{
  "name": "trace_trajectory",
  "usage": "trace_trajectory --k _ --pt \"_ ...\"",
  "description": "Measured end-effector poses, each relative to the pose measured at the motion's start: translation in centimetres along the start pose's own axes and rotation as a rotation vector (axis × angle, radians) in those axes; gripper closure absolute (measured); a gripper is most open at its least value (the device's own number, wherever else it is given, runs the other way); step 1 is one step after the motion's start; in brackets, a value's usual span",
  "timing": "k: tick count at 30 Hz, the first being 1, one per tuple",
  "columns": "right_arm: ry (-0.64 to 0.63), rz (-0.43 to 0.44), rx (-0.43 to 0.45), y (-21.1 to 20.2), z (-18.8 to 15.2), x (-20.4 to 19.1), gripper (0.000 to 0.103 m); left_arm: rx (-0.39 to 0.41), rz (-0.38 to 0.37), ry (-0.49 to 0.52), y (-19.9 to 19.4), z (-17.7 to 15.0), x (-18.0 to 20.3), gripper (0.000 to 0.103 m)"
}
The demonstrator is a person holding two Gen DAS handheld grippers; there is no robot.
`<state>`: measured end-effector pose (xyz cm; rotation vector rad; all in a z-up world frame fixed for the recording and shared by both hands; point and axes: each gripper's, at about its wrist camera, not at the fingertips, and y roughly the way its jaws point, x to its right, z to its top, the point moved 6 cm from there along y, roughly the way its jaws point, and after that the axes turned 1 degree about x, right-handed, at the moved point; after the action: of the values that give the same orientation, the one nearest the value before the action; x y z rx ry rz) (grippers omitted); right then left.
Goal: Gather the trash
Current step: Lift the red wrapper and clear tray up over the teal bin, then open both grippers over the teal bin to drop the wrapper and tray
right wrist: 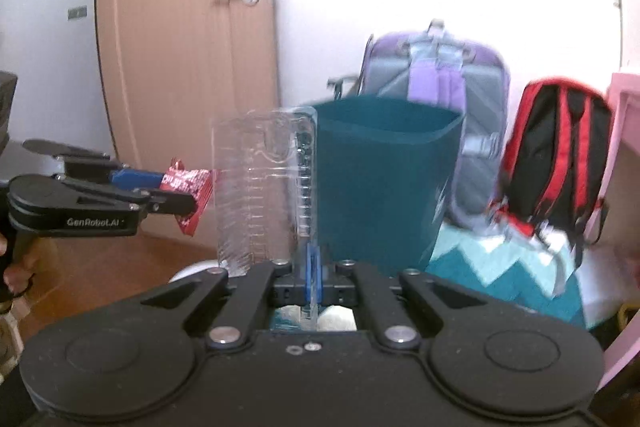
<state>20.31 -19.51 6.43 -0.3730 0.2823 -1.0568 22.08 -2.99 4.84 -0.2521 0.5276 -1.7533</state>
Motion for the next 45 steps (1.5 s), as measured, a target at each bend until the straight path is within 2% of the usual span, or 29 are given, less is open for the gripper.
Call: trace_trajectory --k 7,12,23,33,41,45 --pt "0.033 -0.040 0.107 -0.3 6.5 2.6 0.101 0.072 0.006 -0.036 -0.7 7.2 1.0 0.071" --pt "0.036 -0.067 0.161 1.3 10.8 4.7 0.101 0.102 0.015 -0.032 0.6 11.4 1.5 0.071" --pt "0.087 -0.114 0.180 7.7 15.9 9.5 0.101 0.100 0.040 -0.023 7.0 16.9 0.5 0.071" --pt "0.132 -0.126 0.122 15.5 16.7 12.9 0.101 0.001 0.018 -0.026 16.1 17.8 -0.1 0.071" --pt "0.137 -0.134 0.013 20.8 13.6 14.2 0.101 -0.138 0.018 -0.016 22.4 15.6 -0.2 0.071" --pt "0.137 -0.131 -0.037 22.0 12.2 14.0 0.092 -0.227 0.022 -0.017 24.5 14.1 -0.3 0.070"
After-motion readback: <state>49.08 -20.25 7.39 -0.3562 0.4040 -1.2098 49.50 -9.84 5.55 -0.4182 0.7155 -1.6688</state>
